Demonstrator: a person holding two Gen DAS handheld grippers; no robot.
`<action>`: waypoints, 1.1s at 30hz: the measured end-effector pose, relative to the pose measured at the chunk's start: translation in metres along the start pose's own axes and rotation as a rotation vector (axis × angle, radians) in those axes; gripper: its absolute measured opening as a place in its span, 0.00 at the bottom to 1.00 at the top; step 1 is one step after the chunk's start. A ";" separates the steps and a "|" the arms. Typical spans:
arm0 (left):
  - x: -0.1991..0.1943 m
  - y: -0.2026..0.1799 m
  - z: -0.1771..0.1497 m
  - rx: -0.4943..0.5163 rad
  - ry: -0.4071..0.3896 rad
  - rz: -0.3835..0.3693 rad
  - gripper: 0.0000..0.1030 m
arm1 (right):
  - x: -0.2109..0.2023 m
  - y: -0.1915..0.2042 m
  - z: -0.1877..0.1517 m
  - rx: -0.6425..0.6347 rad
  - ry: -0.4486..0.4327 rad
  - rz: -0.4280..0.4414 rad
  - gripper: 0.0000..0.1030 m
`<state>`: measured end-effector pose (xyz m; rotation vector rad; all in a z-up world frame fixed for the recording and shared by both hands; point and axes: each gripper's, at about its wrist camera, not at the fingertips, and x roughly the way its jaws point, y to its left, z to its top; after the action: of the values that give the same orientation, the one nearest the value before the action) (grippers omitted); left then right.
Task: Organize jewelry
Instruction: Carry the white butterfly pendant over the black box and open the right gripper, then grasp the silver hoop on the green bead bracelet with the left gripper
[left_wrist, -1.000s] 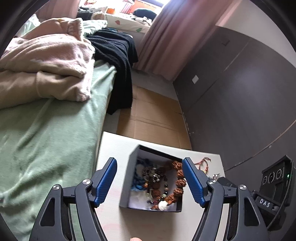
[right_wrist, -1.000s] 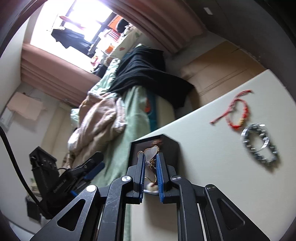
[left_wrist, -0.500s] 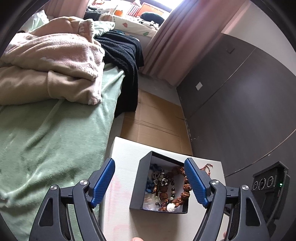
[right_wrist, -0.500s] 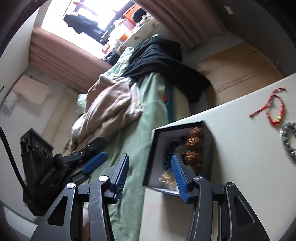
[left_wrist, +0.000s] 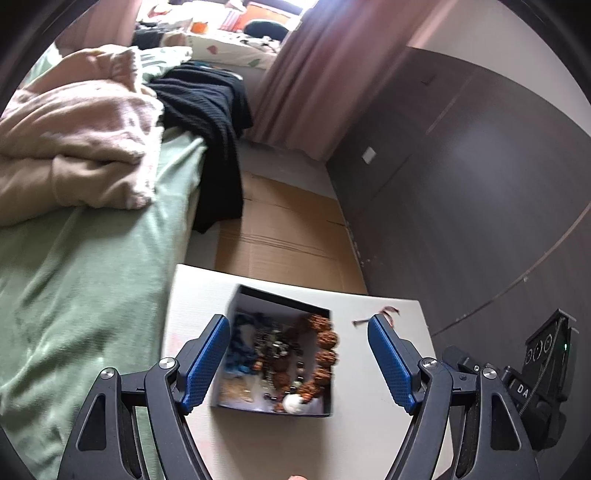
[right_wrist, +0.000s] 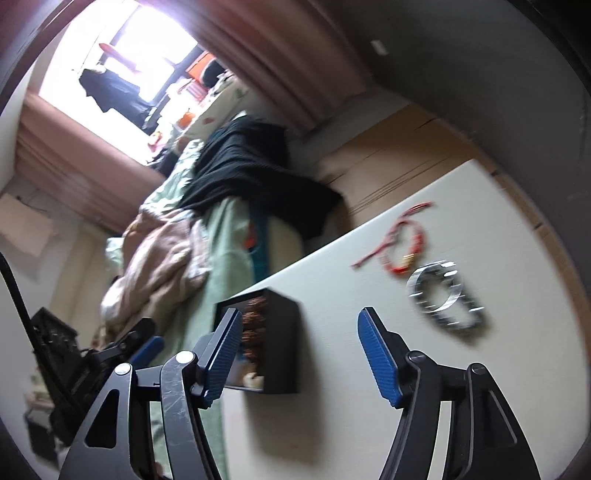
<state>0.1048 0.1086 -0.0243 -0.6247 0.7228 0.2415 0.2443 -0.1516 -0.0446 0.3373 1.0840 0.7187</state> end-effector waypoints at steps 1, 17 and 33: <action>0.001 -0.005 -0.001 0.011 0.001 -0.002 0.75 | -0.004 -0.005 0.002 0.003 -0.001 -0.012 0.64; 0.042 -0.087 -0.031 0.186 0.092 -0.051 0.69 | -0.022 -0.086 0.014 0.238 0.032 -0.145 0.64; 0.122 -0.177 -0.066 0.331 0.261 -0.080 0.33 | -0.059 -0.141 0.024 0.349 0.021 -0.101 0.64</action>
<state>0.2311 -0.0722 -0.0663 -0.3704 0.9625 -0.0365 0.3012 -0.2920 -0.0751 0.5696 1.2387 0.4423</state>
